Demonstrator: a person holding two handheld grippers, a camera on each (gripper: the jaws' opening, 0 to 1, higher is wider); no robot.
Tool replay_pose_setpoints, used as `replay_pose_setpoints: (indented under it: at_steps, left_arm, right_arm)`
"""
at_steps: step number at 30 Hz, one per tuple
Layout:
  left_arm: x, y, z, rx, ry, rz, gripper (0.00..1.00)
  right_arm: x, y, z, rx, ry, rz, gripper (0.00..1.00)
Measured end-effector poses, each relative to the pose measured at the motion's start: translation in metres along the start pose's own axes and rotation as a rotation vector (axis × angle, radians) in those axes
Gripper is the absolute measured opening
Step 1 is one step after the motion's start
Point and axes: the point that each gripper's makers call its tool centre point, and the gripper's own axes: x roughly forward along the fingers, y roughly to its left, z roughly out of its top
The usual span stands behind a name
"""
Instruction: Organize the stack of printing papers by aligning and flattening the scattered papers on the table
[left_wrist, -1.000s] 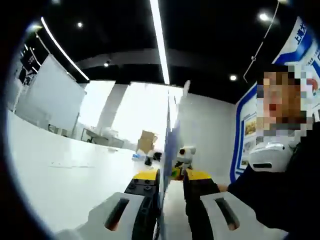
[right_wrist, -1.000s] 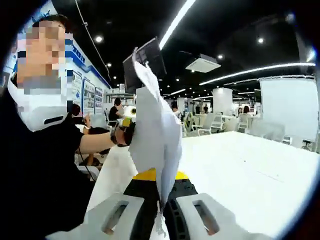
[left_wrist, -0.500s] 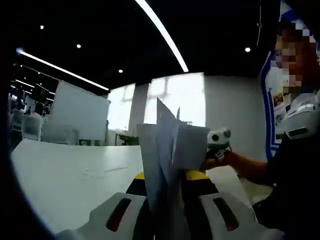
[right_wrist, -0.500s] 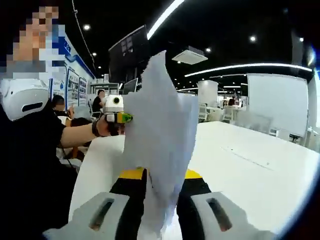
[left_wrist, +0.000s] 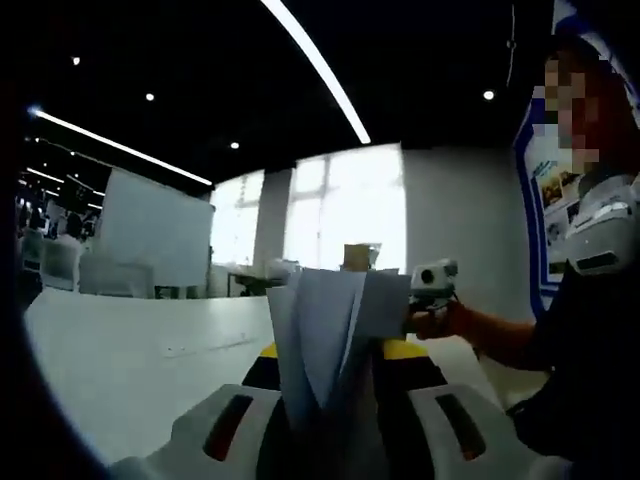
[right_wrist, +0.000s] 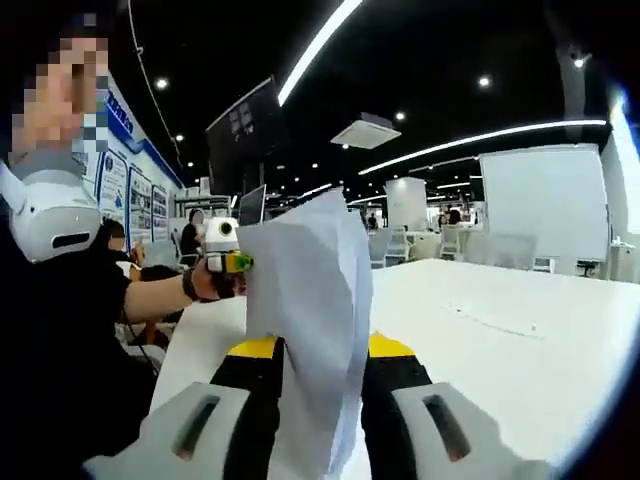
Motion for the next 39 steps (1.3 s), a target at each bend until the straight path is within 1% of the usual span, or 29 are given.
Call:
replay_pose_setpoints:
  at_steps: [2, 3, 4, 6, 7, 10, 13, 18, 20, 23, 24, 25, 26, 28, 29, 31, 33, 34, 35, 37, 38, 39]
  left_arm:
    - [0.003, -0.002, -0.008, -0.001, 0.024, -0.009, 0.26]
    - [0.003, -0.003, -0.011, 0.008, 0.036, -0.011, 0.26]
    - [0.004, -0.004, -0.015, 0.009, 0.049, -0.012, 0.25]
    - [0.003, -0.005, -0.017, 0.005, 0.059, -0.015, 0.24]
    - [0.002, -0.005, -0.017, 0.001, 0.061, -0.016, 0.24]
    - [-0.002, -0.004, -0.016, 0.003, 0.07, -0.016, 0.27]
    - [-0.013, -0.002, -0.022, -0.006, 0.1, -0.015, 0.26]
    - [-0.029, 0.002, -0.033, -0.037, 0.138, -0.004, 0.25]
    - [-0.031, 0.002, -0.036, -0.04, 0.144, -0.004, 0.22]
    - [-0.027, -0.003, -0.037, -0.006, 0.141, -0.017, 0.14]
    - [-0.026, -0.004, -0.036, 0.004, 0.141, -0.022, 0.08]
    - [-0.024, -0.007, -0.035, 0.022, 0.141, -0.034, 0.06]
    - [-0.022, -0.007, -0.033, 0.033, 0.135, -0.026, 0.06]
    - [-0.019, -0.004, -0.027, 0.058, 0.121, -0.008, 0.06]
    - [-0.018, -0.003, -0.023, 0.063, 0.108, -0.004, 0.06]
    - [-0.015, -0.001, -0.009, 0.068, 0.058, 0.006, 0.06]
    - [-0.014, 0.0, 0.0, 0.084, 0.025, 0.015, 0.06]
    - [-0.013, 0.0, 0.002, 0.093, 0.017, 0.018, 0.06]
    - [-0.013, 0.001, 0.001, 0.093, 0.02, 0.018, 0.07]
    - [-0.014, 0.002, -0.01, 0.064, 0.052, 0.02, 0.09]
    - [-0.016, 0.002, -0.017, 0.046, 0.071, 0.02, 0.1]
    - [-0.018, 0.004, -0.032, 0.02, 0.109, 0.026, 0.1]
  right_arm:
    - [0.004, 0.001, -0.013, -0.067, 0.067, -0.008, 0.25]
    - [0.006, 0.0, -0.016, -0.096, 0.082, -0.019, 0.22]
    - [0.006, 0.0, -0.018, -0.108, 0.083, -0.022, 0.2]
    - [0.006, 0.001, -0.018, -0.08, 0.069, -0.008, 0.18]
    - [0.004, 0.002, -0.016, -0.042, 0.058, 0.007, 0.18]
    - [0.001, 0.001, -0.014, -0.034, 0.051, 0.012, 0.19]
    - [-0.004, -0.003, -0.018, -0.035, 0.065, -0.001, 0.19]
    - [-0.009, -0.002, -0.022, 0.002, 0.059, 0.013, 0.19]
    - [-0.008, -0.002, -0.024, -0.003, 0.063, 0.011, 0.18]
    - [-0.005, 0.0, -0.023, -0.021, 0.065, 0.008, 0.1]
    - [-0.005, 0.001, -0.022, -0.026, 0.062, 0.013, 0.05]
    - [-0.004, 0.003, -0.02, -0.027, 0.057, 0.023, 0.03]
    - [-0.003, 0.005, -0.019, -0.031, 0.053, 0.028, 0.0]
    - [-0.002, 0.007, -0.014, -0.046, 0.044, 0.029, 0.0]
    - [-0.002, 0.007, -0.009, -0.059, 0.028, 0.024, 0.0]
    - [-0.003, 0.006, 0.001, -0.076, -0.005, 0.017, 0.0]
    - [-0.005, 0.007, 0.009, -0.09, -0.034, 0.011, 0.0]
    - [-0.005, 0.007, 0.011, -0.097, -0.042, 0.011, 0.0]
    - [-0.005, 0.008, 0.01, -0.111, -0.039, 0.013, 0.0]
    - [-0.005, 0.003, -0.005, -0.137, 0.025, -0.008, 0.01]
    - [-0.006, -0.002, -0.018, -0.132, 0.073, -0.026, 0.03]
    - [-0.006, -0.003, -0.027, -0.109, 0.102, -0.029, 0.04]
